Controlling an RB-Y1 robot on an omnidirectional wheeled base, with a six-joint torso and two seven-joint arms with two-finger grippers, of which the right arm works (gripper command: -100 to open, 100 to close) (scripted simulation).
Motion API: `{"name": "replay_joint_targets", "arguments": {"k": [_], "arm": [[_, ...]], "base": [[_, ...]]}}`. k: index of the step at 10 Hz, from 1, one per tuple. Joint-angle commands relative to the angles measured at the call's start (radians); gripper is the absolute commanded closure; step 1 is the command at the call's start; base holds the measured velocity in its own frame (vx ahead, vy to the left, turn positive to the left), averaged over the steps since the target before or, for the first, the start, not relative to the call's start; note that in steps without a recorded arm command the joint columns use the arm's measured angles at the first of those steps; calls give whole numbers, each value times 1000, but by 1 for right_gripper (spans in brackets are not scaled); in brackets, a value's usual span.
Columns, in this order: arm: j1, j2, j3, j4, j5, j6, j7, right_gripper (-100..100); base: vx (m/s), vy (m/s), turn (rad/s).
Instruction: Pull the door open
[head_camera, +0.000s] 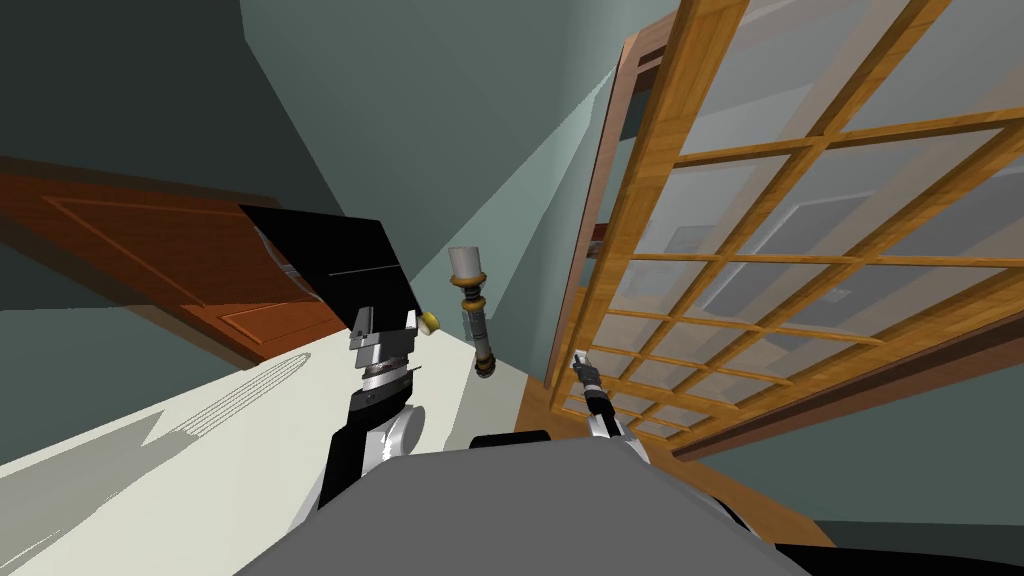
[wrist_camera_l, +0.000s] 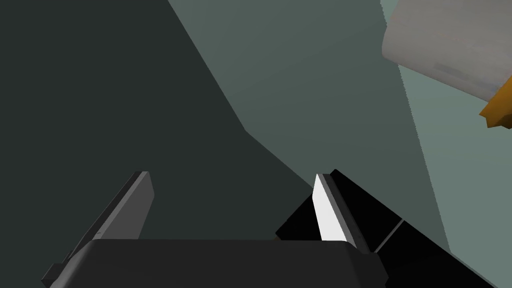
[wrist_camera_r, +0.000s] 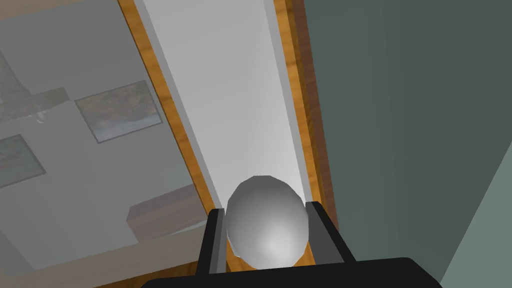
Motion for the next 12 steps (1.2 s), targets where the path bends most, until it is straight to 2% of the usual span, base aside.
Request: {"name": "replay_joint_targets", "arguments": {"k": [1, 12], "arm": [[5, 2, 9, -4, -11, 2, -38, 100], [15, -11, 69, -16, -105, 6, -320, 100]], "base": [[-26, -10, 29], [-32, -9, 36]]}}
